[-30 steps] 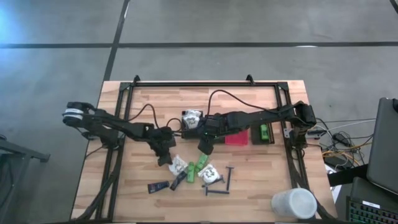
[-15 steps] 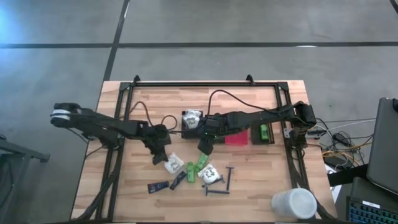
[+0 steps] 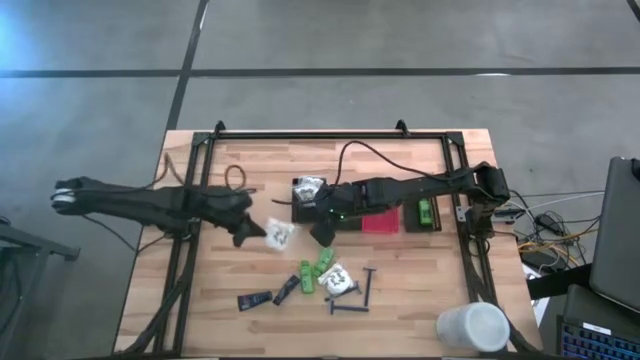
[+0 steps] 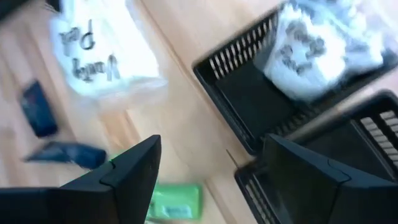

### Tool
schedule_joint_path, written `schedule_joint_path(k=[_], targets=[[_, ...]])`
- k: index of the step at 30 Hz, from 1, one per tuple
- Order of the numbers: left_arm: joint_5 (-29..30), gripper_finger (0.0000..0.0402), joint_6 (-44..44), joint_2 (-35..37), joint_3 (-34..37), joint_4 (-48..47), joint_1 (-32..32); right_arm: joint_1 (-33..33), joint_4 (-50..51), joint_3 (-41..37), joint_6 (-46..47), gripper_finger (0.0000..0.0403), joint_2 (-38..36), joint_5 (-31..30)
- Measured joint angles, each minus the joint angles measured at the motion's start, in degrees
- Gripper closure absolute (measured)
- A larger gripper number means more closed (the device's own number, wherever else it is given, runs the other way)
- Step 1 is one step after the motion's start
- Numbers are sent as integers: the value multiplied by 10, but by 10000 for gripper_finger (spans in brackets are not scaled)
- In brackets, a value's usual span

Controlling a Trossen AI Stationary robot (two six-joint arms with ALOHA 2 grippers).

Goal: Pick & Place Travel size toiletries
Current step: Put the white cotton pack into the left black bin

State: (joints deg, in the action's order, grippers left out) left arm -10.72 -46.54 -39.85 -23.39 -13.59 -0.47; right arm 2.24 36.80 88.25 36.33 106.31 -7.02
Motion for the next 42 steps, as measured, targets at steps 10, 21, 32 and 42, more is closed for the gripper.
schedule_joint_path(k=[10, 21, 32, 42], targets=[[153, 401, -5, 143, 3, -5, 0, -37, -127, -1, 50, 121, -54, 43], [214, 401, 31, 213, 3, 58, 0, -96, -239, -8, 93, 145, -29, 124], [231, 401, 44, 213, 3, 61, 0, -105, -322, -7, 103, 160, -28, 167], [233, 401, 46, 202, 3, 83, 0, -105, -357, -7, 109, 139, -28, 167]])
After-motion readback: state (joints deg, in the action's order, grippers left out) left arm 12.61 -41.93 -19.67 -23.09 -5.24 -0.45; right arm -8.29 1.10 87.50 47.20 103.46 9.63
